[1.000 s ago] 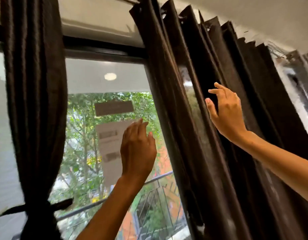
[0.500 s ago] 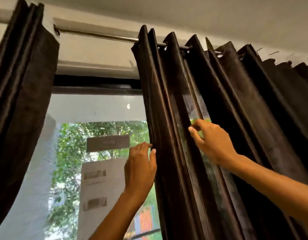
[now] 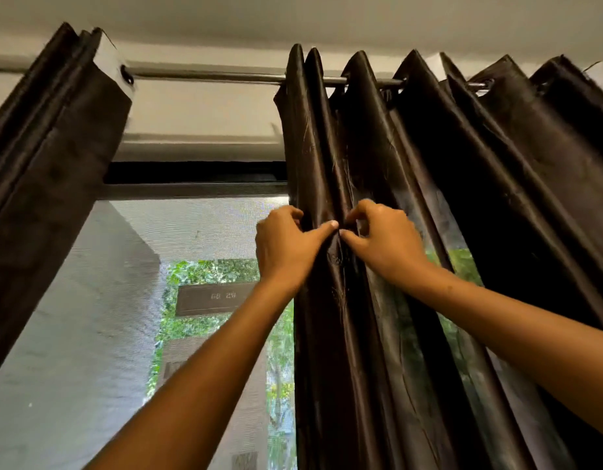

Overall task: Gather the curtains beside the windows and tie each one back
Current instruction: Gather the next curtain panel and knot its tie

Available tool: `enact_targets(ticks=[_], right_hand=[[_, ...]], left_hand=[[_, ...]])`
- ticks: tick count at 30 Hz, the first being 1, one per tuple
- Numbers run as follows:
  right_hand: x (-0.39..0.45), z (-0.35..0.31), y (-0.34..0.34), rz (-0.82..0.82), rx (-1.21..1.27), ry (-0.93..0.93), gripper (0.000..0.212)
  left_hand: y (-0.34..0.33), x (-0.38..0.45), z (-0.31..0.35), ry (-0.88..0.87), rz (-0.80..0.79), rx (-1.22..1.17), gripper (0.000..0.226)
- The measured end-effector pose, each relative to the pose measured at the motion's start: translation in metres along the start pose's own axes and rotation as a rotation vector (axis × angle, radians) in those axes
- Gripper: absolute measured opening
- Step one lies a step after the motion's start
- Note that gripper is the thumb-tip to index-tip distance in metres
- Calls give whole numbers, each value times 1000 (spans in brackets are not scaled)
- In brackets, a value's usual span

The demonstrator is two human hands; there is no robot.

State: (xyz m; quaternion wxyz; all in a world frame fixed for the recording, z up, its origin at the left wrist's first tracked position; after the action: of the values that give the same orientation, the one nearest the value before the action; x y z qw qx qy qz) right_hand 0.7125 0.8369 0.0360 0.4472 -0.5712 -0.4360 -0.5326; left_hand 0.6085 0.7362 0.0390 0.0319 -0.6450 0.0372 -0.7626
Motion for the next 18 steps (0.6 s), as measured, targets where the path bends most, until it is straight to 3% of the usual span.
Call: enact_targets(ticks=[3,9,12,15,18], right_hand=[[8,4,-6,-15,104,-58,49],[20,25,16,8,136,-70,41],[28,42,26,-7,245,-145,41],[34,36,28,-142,405,-75,48],[41,31,29,-296,363,26,42]], left_hand=[[-2,14,12,1,61,77,45],[-2,35,25,-61,119,165,12],[-9,41,37,-95,83,113,16],[-23,48,53,-81,55,37,31],[-32,50,73,-66,84,90,42]])
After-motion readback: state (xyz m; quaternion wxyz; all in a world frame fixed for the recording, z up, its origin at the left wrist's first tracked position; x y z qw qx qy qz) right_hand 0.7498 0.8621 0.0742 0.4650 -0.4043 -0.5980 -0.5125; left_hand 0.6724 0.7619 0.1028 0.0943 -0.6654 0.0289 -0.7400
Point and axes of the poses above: each hand's wrist, its own x-axis towards the middle knuckle, its own y-axis out of the back of the hand, z = x × y, the point moved 3 cm from there along x, towards the middle knuckle, and after that the axes turned 8 degrees about x, right-handed, at the moved point
